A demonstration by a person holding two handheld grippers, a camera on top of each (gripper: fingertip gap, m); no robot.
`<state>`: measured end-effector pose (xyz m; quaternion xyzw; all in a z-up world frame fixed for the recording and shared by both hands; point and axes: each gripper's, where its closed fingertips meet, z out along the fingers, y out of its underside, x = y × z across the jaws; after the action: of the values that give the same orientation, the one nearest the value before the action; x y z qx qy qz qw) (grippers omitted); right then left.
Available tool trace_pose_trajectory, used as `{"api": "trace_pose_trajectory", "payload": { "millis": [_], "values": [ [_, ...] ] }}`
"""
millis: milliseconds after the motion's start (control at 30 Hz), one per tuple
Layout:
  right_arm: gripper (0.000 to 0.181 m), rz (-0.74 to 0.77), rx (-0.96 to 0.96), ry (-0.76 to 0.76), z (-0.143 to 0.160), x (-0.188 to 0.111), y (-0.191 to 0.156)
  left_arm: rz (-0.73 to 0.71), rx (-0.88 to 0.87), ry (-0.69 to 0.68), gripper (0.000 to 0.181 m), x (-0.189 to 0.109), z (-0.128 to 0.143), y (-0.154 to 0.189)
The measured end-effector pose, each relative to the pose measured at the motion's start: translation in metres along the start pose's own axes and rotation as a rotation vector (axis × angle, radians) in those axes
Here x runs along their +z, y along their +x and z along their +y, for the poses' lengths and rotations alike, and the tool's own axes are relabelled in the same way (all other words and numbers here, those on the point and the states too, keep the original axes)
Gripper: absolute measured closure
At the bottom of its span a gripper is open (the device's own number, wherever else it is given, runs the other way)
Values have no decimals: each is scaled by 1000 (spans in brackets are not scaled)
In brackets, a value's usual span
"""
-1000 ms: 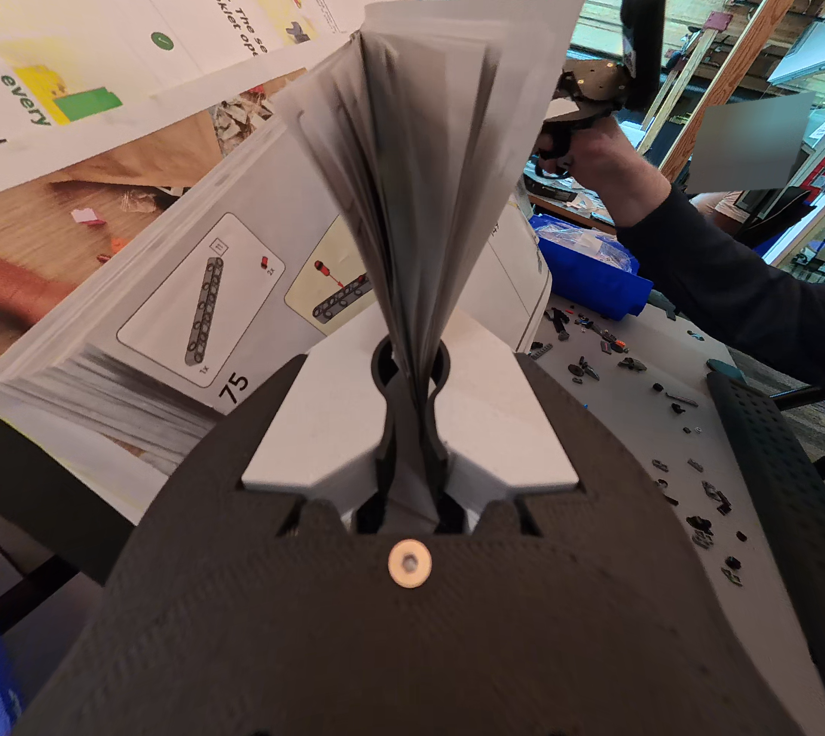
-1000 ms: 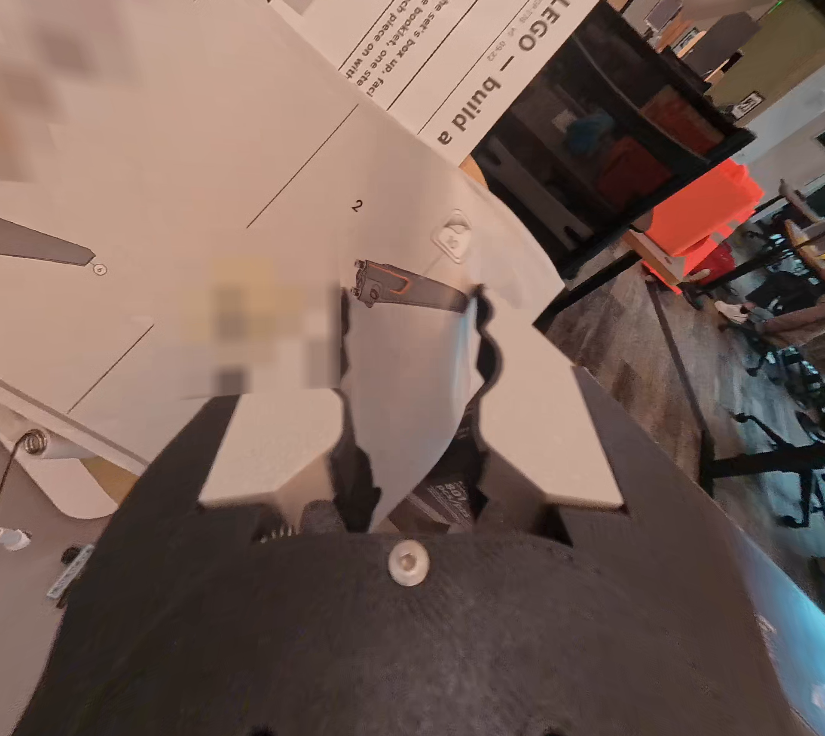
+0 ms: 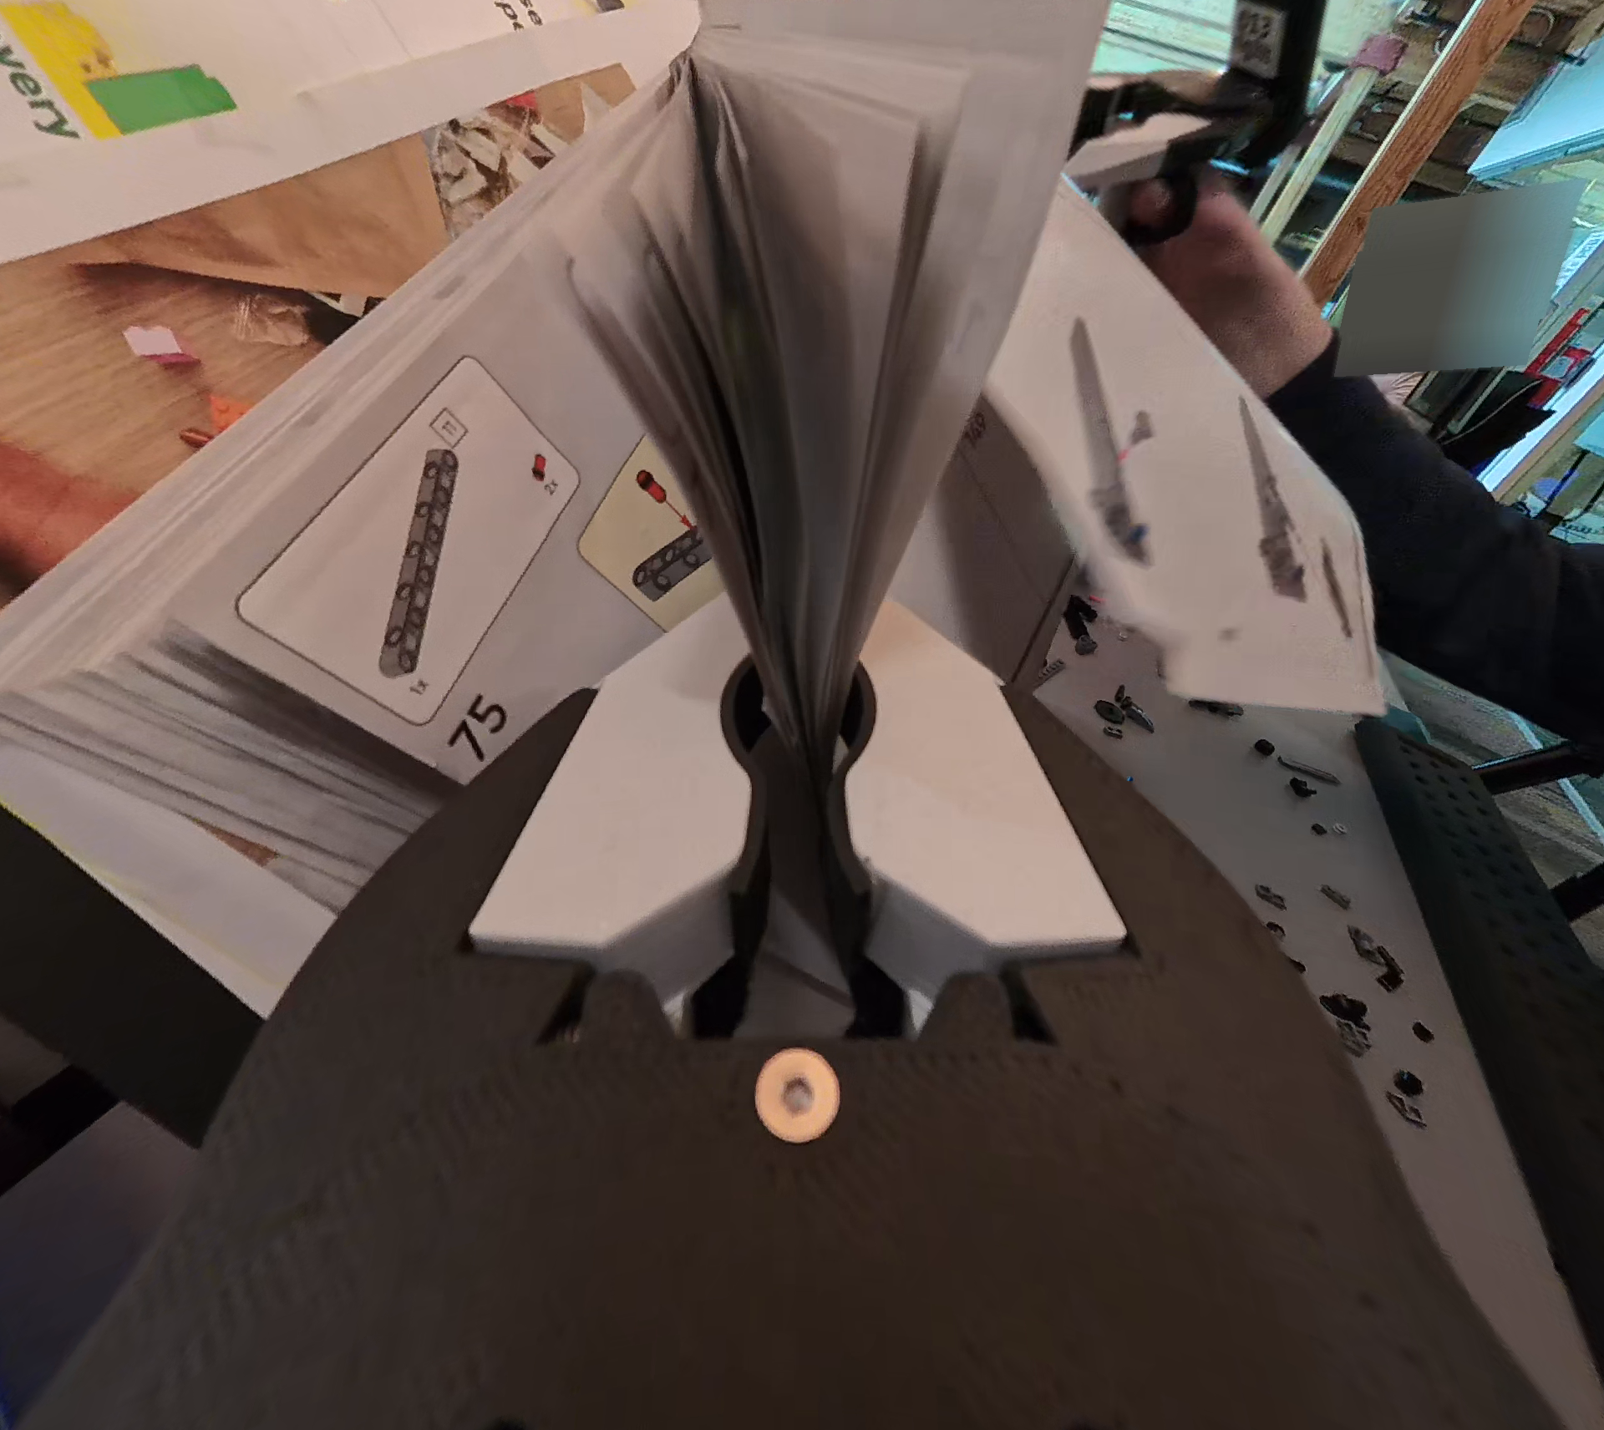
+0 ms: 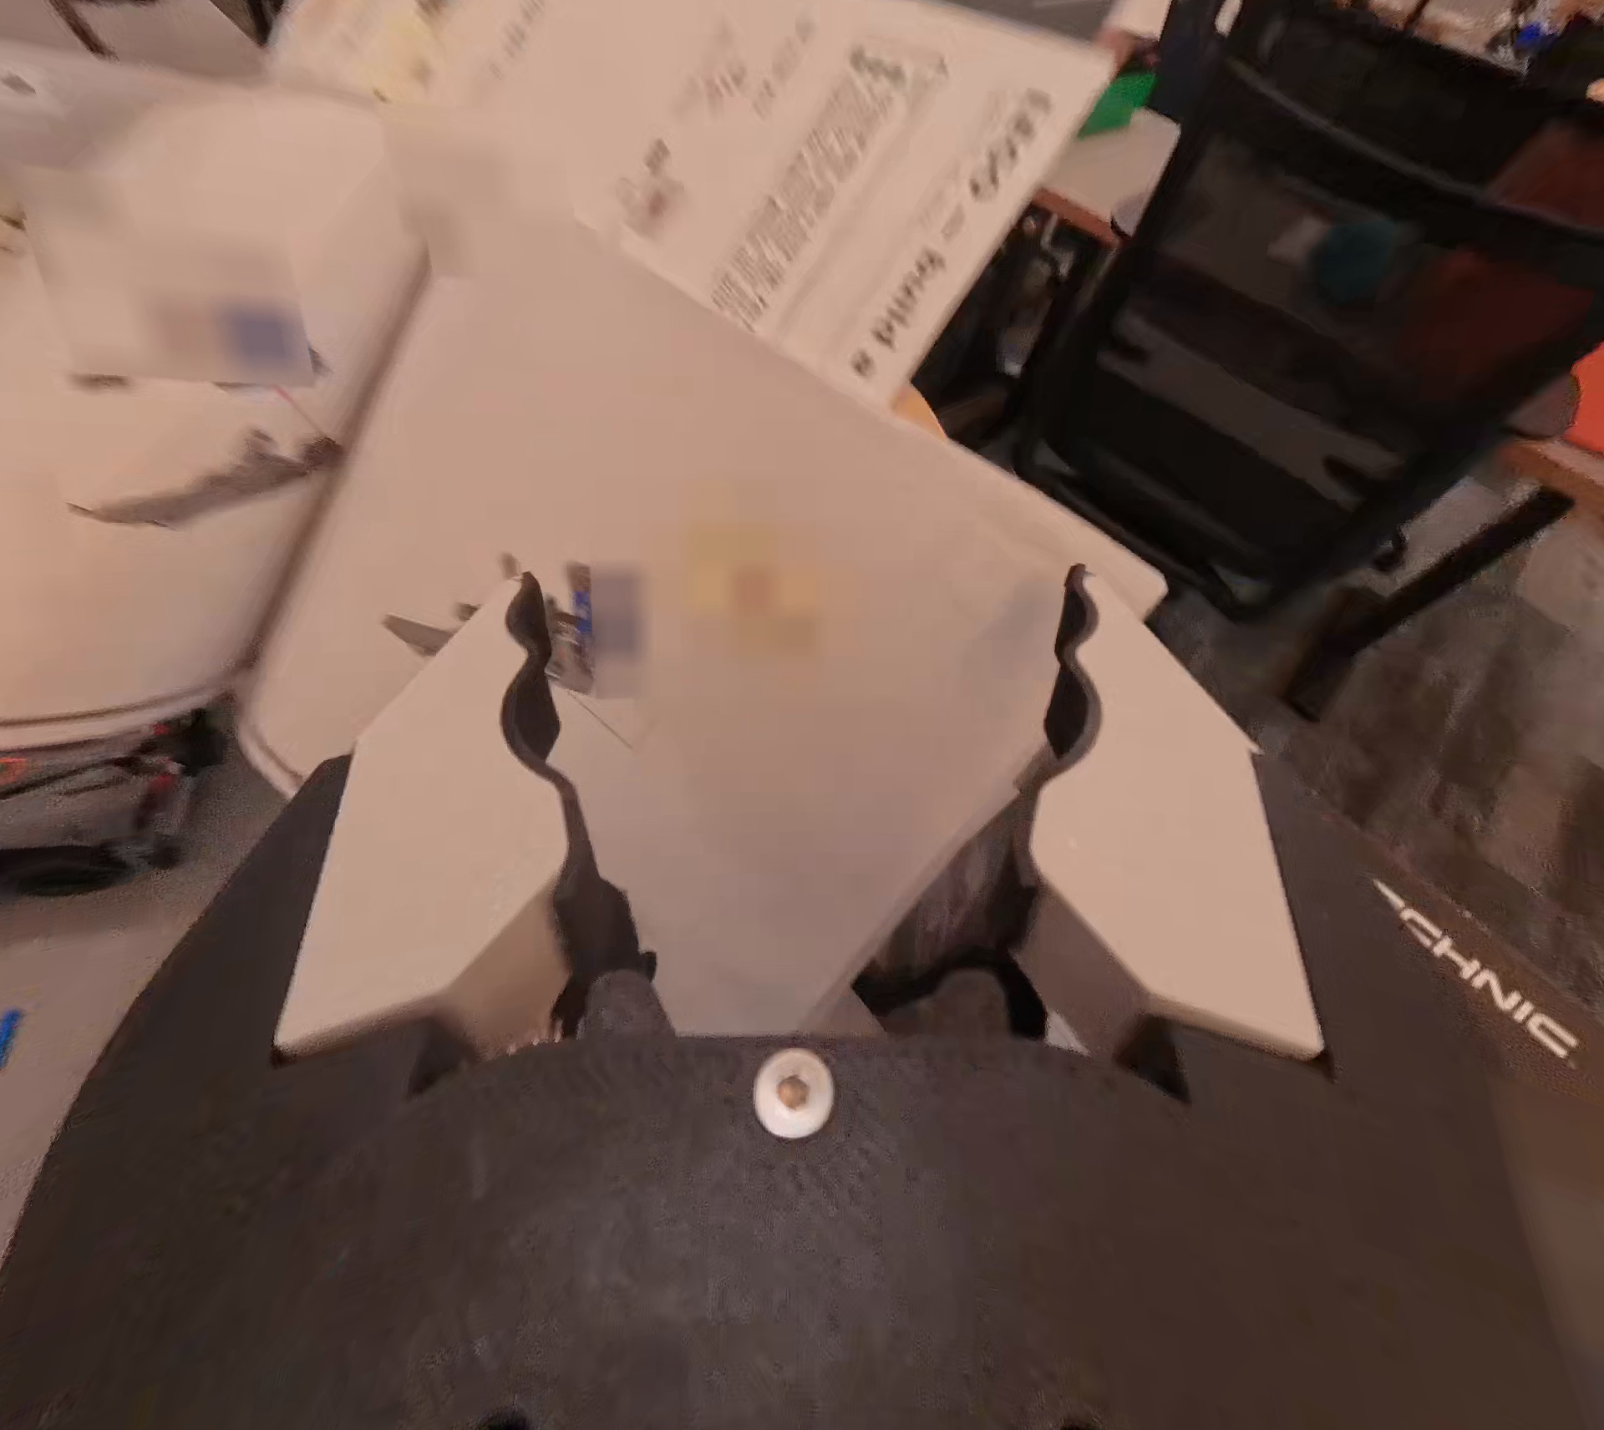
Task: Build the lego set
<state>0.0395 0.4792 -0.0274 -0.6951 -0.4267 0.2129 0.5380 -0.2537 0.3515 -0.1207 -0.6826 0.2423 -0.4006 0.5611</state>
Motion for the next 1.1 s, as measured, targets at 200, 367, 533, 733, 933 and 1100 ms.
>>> {"api": "trace_pose_trajectory", "payload": {
  "millis": [200, 367, 533, 733, 933, 1100],
  "values": [
    [99, 82, -91, -99, 37, 22, 10, -7, 4, -2, 181, 1, -3, 1],
    [120, 139, -117, -97, 33, 15, 12, -13, 5, -15, 181, 2, -2, 0],
    [156, 174, -206, -113, 32, 3, 11, -13, 3, -6, 181, 2, -3, 0],
    [176, 185, -292, -123, 29, 0, 2, -16, 3, -6, 181, 1, -4, 2],
    [164, 208, -280, -100, 24, -5, 4, -17, 8, -10, 181, 0, -4, 2],
    [126, 364, -407, -41, 4, -23, 2, -12, 11, 0, 181, 0, -7, 3]
  ]
}}
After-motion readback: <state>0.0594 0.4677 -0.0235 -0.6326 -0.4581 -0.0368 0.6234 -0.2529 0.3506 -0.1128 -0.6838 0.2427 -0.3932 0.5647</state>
